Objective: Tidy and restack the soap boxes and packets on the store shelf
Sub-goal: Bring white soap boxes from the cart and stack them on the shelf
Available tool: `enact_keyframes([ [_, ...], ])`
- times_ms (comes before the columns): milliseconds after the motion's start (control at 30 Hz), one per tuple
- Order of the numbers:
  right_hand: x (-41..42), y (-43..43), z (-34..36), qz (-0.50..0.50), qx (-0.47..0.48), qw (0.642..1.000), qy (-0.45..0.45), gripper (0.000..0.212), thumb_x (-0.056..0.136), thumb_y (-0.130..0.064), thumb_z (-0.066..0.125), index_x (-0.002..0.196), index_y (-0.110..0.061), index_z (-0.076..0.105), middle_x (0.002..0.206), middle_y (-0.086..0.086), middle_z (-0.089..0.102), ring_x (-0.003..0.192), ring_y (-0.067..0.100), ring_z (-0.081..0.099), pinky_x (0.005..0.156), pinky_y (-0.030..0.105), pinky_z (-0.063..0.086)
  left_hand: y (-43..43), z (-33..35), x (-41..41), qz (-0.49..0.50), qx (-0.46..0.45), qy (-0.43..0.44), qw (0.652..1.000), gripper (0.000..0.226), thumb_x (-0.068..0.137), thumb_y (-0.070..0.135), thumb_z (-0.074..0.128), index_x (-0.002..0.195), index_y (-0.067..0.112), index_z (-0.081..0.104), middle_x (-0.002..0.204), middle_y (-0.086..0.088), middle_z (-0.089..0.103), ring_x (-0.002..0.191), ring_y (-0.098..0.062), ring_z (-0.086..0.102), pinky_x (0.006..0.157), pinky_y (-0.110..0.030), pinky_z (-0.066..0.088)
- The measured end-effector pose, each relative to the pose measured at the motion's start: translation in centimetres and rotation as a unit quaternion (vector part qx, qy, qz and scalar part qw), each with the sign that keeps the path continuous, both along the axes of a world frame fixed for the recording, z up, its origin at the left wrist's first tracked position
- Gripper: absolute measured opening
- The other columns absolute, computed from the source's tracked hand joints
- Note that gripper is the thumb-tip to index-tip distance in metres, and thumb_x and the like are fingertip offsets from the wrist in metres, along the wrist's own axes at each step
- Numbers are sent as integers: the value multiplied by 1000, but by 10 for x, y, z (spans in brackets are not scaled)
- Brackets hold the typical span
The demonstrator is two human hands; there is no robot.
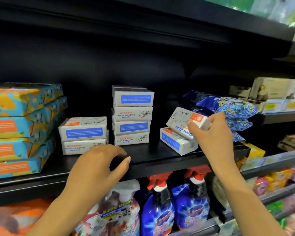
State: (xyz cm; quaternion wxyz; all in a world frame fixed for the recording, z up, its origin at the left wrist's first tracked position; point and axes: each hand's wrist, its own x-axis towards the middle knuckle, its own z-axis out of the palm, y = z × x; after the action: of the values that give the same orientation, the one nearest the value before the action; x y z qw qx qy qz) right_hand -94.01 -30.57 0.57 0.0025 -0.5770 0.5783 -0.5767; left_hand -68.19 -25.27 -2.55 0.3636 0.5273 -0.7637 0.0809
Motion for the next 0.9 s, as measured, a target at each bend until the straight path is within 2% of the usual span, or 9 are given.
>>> enact_keyframes([
  [100,-2,-2,6,4,63,998,9,35,82,-40,63,81,-11,44,69,-5,48,62,10,45,50,28,28,-8,5,-25,-51,33,51,997,27,86,48,55,96,28,69,87,16,68,81,-4,62,73,-29,50],
  [200,-4,-2,6,39,80,995,-44,39,80,-41,64,70,-6,49,75,12,63,73,27,61,58,42,47,-23,12,-51,-75,79,57,992,35,90,49,50,111,25,65,94,13,67,89,-6,61,80,-27,48],
  [267,-5,1,5,74,81,989,-98,42,79,-39,65,74,2,57,78,16,67,77,33,66,66,55,52,-33,17,-66,-77,92,42,992,37,93,50,42,93,20,64,75,6,63,76,-14,59,69,-30,44],
  [333,-8,4,3,110,87,980,-140,39,79,-35,65,76,4,60,75,15,69,75,34,67,65,61,51,-42,21,-76,-55,104,28,993,50,95,53,33,68,14,50,57,1,47,60,-19,48,53,-33,31],
  [500,-9,10,-13,163,77,939,-294,16,84,-23,66,83,-8,64,82,8,73,74,20,71,60,41,59,-58,33,-97,35,201,12,979,63,92,65,22,60,15,43,62,-2,49,61,-17,49,55,-30,34],
  [600,-6,13,-28,90,51,956,-273,22,83,-32,65,88,-12,57,88,7,68,79,22,68,70,47,57,-64,36,-105,47,244,-16,969,61,89,69,26,64,17,45,70,-1,52,74,-22,54,63,-30,36],
  [700,-2,17,-32,73,46,963,-254,33,77,-37,69,85,-14,47,86,14,63,76,26,65,69,48,56,-65,39,-107,27,283,6,959,56,87,67,39,63,17,44,69,1,52,70,-19,53,59,-28,35],
  [800,-4,18,-27,99,66,963,-242,40,74,-33,74,83,-12,41,87,17,63,78,32,65,68,50,55,-62,40,-109,-5,295,46,954,52,86,62,49,62,17,43,66,1,50,64,-16,49,55,-28,33],
  [900,-12,19,-24,165,92,938,-291,30,76,-20,73,86,-10,47,88,12,68,74,21,70,62,37,59,-57,35,-113,-32,277,65,958,47,85,60,52,80,13,51,83,-2,60,73,-18,57,62,-30,41],
])
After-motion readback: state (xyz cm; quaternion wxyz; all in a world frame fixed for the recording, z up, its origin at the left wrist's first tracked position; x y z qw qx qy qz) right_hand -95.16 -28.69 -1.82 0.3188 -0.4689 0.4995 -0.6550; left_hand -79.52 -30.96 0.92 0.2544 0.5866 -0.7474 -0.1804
